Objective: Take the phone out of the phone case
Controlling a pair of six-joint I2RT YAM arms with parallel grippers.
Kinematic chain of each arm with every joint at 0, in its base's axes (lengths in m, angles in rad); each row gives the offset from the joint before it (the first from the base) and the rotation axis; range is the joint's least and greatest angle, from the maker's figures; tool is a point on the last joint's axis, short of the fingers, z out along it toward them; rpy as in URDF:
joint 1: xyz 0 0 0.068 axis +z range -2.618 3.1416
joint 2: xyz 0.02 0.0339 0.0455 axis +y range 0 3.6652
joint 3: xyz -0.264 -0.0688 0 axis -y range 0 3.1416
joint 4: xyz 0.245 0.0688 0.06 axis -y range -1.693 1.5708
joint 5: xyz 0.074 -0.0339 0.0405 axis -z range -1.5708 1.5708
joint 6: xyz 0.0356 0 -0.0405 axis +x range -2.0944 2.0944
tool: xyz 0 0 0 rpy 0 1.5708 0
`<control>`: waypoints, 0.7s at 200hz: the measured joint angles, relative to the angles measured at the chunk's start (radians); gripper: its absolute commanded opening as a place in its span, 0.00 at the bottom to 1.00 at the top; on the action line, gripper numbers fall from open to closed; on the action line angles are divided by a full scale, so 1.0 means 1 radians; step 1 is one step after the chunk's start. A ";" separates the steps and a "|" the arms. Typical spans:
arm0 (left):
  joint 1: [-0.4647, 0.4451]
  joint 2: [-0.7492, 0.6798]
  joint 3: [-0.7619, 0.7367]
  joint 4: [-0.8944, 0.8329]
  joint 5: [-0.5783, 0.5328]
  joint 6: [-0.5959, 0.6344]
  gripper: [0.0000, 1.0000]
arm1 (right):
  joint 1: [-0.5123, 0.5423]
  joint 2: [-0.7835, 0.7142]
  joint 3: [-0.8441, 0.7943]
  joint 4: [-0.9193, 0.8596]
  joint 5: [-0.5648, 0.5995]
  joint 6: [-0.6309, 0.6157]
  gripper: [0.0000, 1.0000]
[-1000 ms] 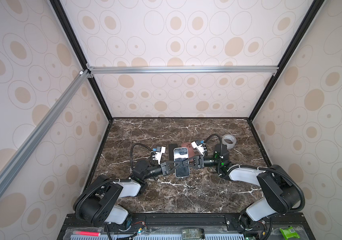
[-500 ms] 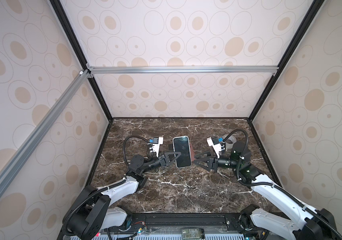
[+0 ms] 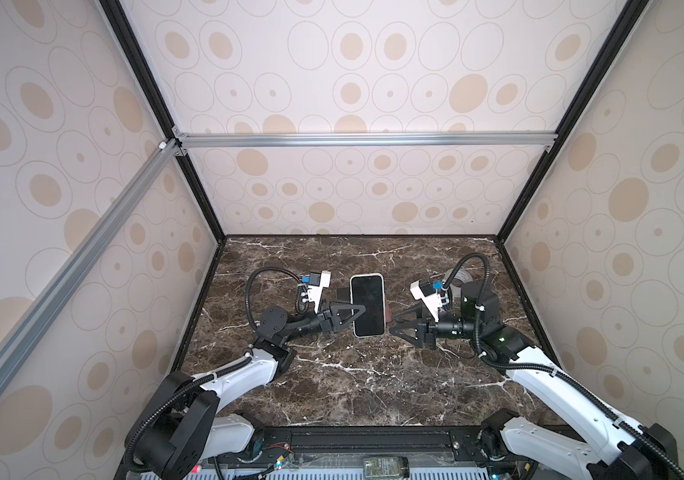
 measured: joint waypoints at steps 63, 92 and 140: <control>-0.017 0.007 0.007 0.010 0.012 0.001 0.00 | 0.012 0.034 0.000 -0.002 0.000 0.000 0.48; -0.017 0.014 0.008 0.022 0.021 0.001 0.00 | 0.015 0.041 0.000 -0.005 0.007 0.001 0.47; -0.017 0.036 0.008 0.053 0.021 -0.001 0.00 | 0.019 0.041 0.000 -0.006 0.045 0.015 0.46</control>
